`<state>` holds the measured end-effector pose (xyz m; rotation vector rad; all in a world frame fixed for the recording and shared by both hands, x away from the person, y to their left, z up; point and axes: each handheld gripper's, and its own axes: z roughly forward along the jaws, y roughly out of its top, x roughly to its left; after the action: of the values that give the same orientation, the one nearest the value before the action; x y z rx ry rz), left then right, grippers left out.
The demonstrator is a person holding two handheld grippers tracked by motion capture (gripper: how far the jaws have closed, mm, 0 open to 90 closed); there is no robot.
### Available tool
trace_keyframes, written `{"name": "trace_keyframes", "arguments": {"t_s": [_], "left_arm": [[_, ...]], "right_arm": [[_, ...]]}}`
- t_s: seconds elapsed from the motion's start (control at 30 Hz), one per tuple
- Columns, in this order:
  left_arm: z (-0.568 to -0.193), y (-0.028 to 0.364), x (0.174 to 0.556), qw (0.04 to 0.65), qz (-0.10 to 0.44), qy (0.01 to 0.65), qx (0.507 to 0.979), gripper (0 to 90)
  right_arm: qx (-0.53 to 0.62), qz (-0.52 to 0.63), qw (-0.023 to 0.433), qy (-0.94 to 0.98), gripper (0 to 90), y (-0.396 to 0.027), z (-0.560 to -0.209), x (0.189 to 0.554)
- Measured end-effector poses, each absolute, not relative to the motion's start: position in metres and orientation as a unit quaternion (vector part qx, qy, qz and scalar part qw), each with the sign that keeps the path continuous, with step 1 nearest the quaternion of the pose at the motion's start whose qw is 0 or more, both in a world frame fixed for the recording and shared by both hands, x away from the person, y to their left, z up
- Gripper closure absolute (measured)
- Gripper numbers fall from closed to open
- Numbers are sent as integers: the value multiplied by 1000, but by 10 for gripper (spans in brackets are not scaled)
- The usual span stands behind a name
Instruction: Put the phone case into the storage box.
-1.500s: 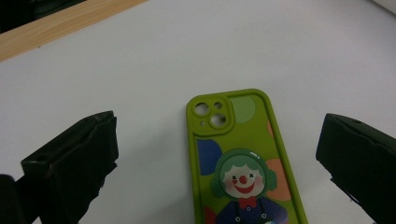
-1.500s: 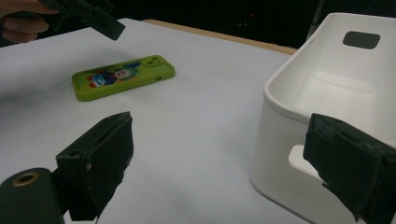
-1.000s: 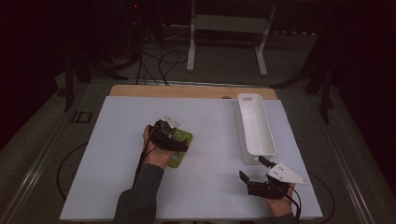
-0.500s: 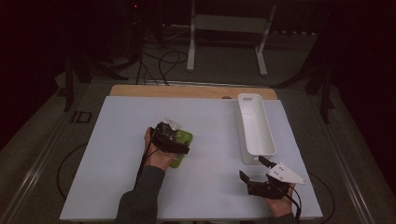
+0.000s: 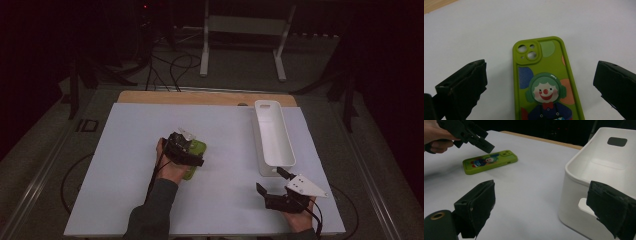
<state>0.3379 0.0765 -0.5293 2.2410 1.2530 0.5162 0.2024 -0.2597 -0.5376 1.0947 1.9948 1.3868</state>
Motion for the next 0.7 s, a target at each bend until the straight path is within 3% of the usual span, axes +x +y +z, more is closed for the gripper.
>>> {"name": "trace_keyframes", "arguments": {"t_s": [0.7], "left_arm": [[-533, 75, 338, 253, 183, 466, 828, 0]], "right_arm": [[400, 507, 235, 726, 83, -260, -538, 202]]}}
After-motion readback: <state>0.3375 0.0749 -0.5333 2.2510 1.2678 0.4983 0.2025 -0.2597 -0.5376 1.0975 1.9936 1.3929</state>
